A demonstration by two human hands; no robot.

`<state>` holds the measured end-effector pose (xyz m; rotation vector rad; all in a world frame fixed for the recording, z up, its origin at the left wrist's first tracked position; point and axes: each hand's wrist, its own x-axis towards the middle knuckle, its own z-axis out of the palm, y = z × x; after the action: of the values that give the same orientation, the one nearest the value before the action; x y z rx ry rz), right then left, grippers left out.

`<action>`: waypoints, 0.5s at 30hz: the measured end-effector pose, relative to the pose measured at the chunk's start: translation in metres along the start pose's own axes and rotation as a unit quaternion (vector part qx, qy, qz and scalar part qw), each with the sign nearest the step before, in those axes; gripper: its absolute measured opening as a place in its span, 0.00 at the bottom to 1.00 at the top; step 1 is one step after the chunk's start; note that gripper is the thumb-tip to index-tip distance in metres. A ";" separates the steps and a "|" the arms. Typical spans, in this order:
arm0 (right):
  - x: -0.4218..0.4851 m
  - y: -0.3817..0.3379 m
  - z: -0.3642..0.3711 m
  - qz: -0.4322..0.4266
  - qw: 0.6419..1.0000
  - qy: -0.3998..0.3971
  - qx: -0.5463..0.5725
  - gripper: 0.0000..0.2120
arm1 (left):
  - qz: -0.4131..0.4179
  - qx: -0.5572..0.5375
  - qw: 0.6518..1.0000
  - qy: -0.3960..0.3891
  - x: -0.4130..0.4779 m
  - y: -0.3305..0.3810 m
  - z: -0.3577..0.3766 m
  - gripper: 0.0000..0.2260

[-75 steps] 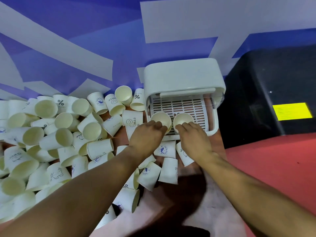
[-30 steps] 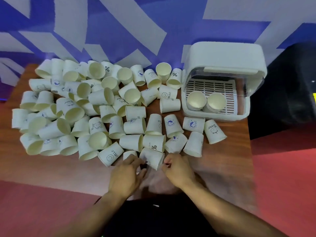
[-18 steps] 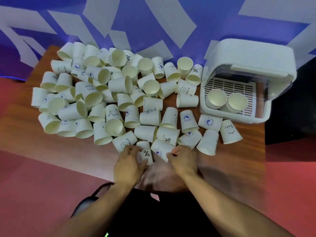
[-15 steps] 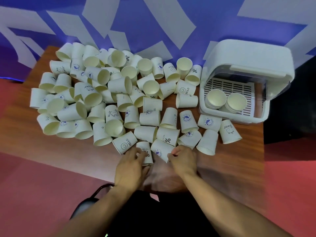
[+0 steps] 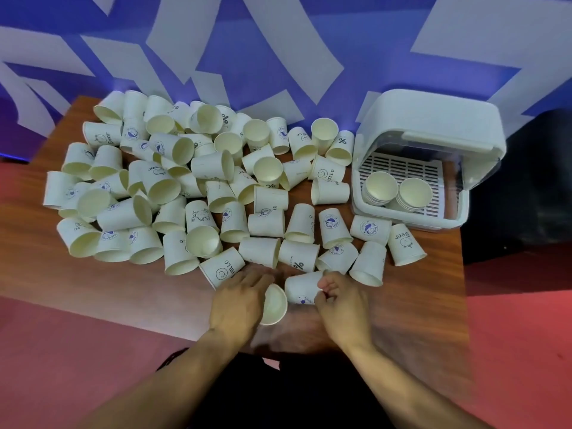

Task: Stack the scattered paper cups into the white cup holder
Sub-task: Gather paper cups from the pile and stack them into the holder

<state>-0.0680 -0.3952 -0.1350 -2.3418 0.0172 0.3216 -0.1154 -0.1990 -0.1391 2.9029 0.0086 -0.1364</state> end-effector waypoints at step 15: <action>0.021 -0.012 -0.065 -0.220 0.963 0.143 -0.063 0.06 | -0.041 -0.272 0.961 -0.036 0.069 0.056 -0.053 0.11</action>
<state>-0.0316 -0.4302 -0.0879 -2.4170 -0.3899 -0.2425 -0.0412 -0.2408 -0.0808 2.3460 0.1329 -0.2159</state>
